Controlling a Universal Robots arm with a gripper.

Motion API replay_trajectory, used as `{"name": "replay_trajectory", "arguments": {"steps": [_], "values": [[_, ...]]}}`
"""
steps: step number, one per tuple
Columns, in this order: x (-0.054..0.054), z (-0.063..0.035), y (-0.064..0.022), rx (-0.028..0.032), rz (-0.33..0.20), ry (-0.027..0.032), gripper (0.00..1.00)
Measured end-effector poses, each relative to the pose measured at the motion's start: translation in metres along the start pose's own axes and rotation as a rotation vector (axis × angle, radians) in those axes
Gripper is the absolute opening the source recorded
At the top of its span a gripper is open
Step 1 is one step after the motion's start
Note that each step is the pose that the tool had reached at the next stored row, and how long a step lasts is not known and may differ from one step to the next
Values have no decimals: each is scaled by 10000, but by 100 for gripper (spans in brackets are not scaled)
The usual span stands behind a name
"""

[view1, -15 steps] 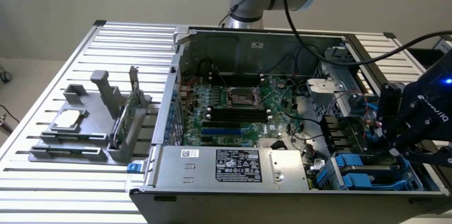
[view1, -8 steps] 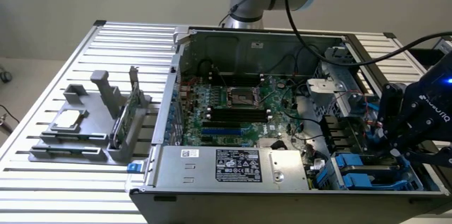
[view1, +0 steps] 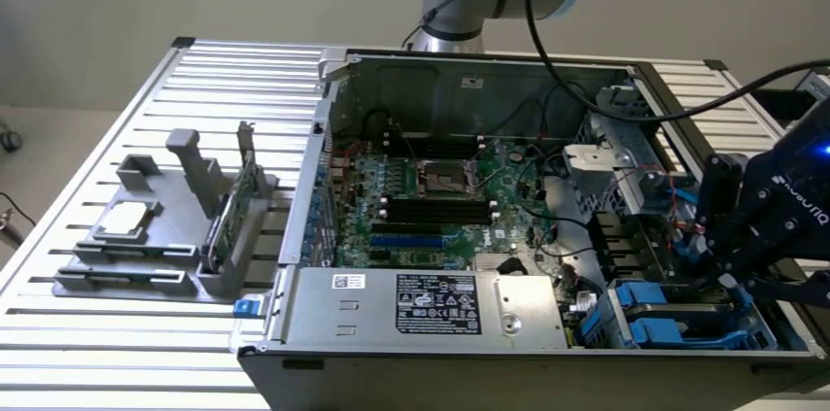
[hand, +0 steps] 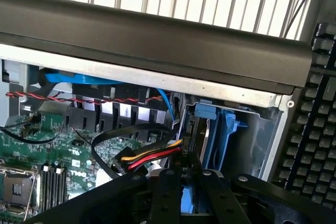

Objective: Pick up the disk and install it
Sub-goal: 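Insert the first disk wire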

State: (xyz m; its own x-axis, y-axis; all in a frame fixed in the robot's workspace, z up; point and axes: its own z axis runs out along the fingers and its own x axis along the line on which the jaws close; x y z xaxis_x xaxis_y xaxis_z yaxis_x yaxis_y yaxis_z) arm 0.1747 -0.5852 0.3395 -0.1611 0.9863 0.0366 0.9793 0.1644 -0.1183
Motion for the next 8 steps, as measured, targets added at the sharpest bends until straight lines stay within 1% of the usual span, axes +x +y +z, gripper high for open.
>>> {"name": "replay_trajectory", "arguments": {"steps": [8], "values": [[-2, 3, 11, -53, -1, -8, 18]]}}
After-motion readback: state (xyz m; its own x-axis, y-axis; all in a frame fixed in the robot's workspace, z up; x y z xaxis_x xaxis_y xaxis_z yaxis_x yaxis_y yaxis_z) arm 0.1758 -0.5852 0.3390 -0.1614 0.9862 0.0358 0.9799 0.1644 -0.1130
